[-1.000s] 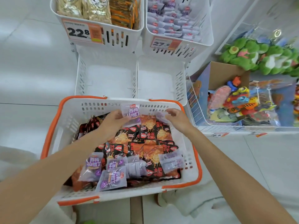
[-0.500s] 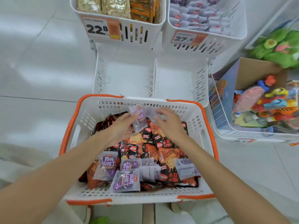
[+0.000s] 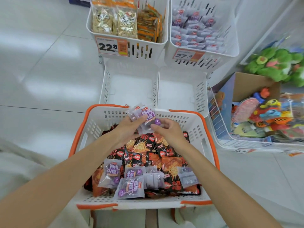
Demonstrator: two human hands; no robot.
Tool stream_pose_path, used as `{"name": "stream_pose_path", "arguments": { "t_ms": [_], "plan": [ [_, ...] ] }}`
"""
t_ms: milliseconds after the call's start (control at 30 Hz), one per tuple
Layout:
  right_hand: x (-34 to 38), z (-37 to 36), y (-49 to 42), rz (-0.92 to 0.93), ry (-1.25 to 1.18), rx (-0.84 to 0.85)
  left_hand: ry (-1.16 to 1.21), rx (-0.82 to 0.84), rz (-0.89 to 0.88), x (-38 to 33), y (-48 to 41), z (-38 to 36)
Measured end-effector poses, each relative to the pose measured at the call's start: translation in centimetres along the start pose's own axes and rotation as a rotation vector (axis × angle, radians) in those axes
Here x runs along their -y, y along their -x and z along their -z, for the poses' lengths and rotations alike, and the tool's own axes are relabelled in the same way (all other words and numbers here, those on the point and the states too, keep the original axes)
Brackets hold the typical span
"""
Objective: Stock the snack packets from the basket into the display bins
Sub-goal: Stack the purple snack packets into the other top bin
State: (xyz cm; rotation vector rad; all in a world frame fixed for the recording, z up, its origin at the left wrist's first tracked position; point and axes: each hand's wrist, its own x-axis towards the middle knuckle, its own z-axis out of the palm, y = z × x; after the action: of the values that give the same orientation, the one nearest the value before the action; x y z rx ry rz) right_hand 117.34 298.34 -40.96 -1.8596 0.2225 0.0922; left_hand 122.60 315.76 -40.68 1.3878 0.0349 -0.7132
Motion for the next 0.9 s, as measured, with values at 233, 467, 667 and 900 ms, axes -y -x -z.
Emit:
{"name": "stream_pose_path", "arguments": {
  "t_ms": [233, 467, 667, 900],
  "plan": [
    [5.6, 2.0, -2.3, -0.043, -0.131, 0.106, -0.336, 0.087, -0.244, -6.7, -0.1, -2.0],
    [13.1, 10.3, -6.7, 0.107, -0.293, 0.044, -0.492, 0.165, -0.521, -18.8, -3.1, -7.9],
    [17.1, 15.9, -13.2, 0.155, -0.279, -0.127, -0.486, 0.022, -0.579, -25.2, -10.9, -9.4],
    [21.1, 18.7, -23.5, 0.218, -0.25, -0.247, -0.525, -0.092, -0.719, -31.5, -20.7, -10.0]
  ]
}}
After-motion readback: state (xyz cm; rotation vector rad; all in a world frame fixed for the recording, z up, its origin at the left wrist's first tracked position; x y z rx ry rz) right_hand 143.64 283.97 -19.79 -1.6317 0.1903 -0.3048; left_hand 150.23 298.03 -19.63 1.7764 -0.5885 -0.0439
